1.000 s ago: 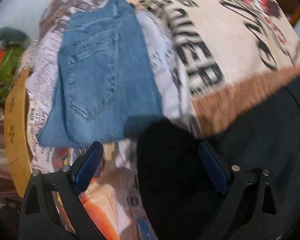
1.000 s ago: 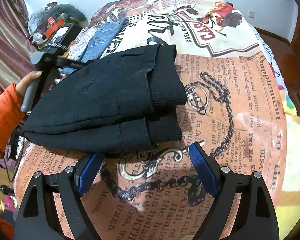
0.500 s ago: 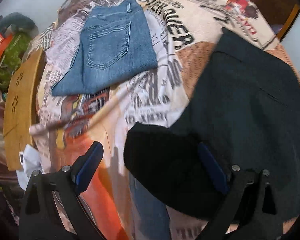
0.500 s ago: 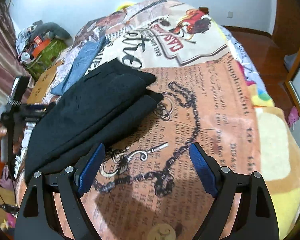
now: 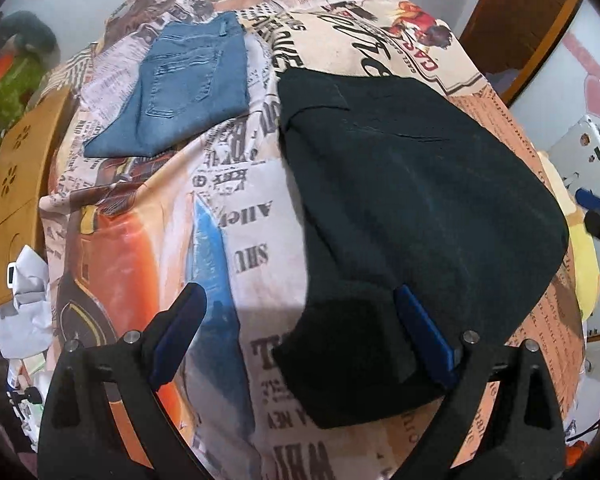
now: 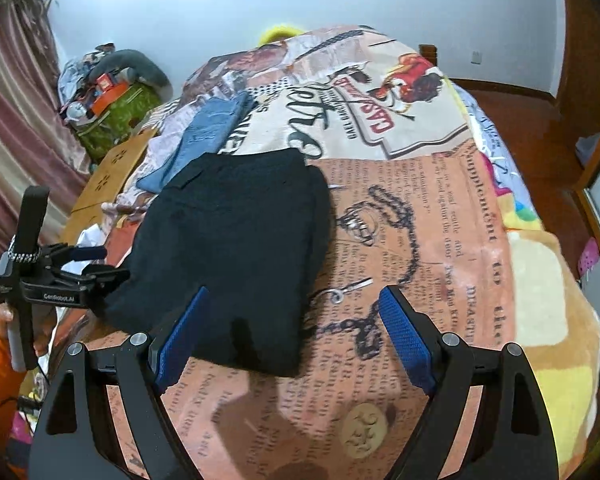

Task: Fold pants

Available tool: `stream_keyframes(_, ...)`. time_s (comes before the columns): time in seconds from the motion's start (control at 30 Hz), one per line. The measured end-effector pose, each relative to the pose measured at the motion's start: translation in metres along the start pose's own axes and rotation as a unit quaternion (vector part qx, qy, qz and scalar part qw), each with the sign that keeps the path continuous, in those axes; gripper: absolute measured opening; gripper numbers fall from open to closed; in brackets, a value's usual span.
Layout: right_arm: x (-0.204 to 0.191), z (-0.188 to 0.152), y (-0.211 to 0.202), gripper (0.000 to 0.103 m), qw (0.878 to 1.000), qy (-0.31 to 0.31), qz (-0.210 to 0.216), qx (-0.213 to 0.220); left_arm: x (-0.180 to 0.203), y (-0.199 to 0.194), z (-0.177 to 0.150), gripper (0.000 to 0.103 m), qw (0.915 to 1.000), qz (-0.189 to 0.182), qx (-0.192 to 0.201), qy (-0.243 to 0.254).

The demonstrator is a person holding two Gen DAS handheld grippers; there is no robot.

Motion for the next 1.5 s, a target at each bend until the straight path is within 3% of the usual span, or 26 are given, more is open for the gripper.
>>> stream_keyframes(0.1,-0.002,-0.006,0.015,0.084,1.000,-0.001,0.000,-0.013,-0.009,0.000,-0.008,0.097,0.9998,0.017,0.008,-0.001)
stream_keyframes(0.17,-0.003,-0.013,0.028,0.064,1.000,-0.005,-0.005,-0.029,-0.015,-0.001,-0.015,0.097,0.9998,0.013,0.013,-0.012)
stream_keyframes(0.27,-0.005,-0.023,0.038,0.051,0.999,-0.008,0.009,-0.039,-0.026,-0.001,-0.025,0.097,0.9991,0.022,0.018,-0.032)
stream_keyframes(0.33,-0.007,-0.026,0.038,0.047,0.999,-0.019,0.010,-0.034,-0.035,0.001,-0.032,0.097,0.9983,0.032,0.019,-0.044)
stream_keyframes(0.47,-0.010,-0.029,0.036,0.039,0.999,-0.032,0.005,-0.031,-0.045,0.004,-0.040,0.097,0.9968,0.019,0.018,-0.076)
stream_keyframes(0.6,-0.009,-0.030,0.033,0.037,0.999,-0.027,0.007,-0.035,-0.048,0.004,-0.042,0.097,0.9965,0.030,0.022,-0.075)
stream_keyframes(0.73,-0.008,-0.027,0.031,0.038,0.998,-0.025,0.004,-0.056,-0.049,0.000,-0.032,0.096,0.9966,0.031,0.000,-0.076)
stream_keyframes(0.9,-0.004,-0.006,0.020,0.043,0.999,-0.025,-0.008,-0.046,-0.051,-0.023,0.006,0.096,0.9957,0.074,0.036,-0.042)
stream_keyframes(0.97,-0.003,0.008,0.017,0.050,0.999,-0.023,-0.007,-0.030,-0.048,-0.028,0.022,0.096,0.9956,0.071,0.049,-0.039)
stream_keyframes(1.17,0.003,0.048,0.028,0.050,1.000,-0.025,-0.006,-0.012,-0.033,-0.023,0.070,0.096,0.9961,0.055,0.065,-0.027)
stream_keyframes(1.5,0.015,0.082,0.093,0.051,0.998,-0.037,-0.003,-0.047,-0.007,0.021,0.125,0.096,0.9982,0.028,0.053,-0.006)
Point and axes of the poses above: each gripper's, at about its wrist camera, not at the fingertips, and y roughly the way its jaws point, x to its right, z to its top, the point moved 8 cm from there along y, roughly the way its jaws point, and after that the axes turned 4 degrees about z, right-handed, at the moved point
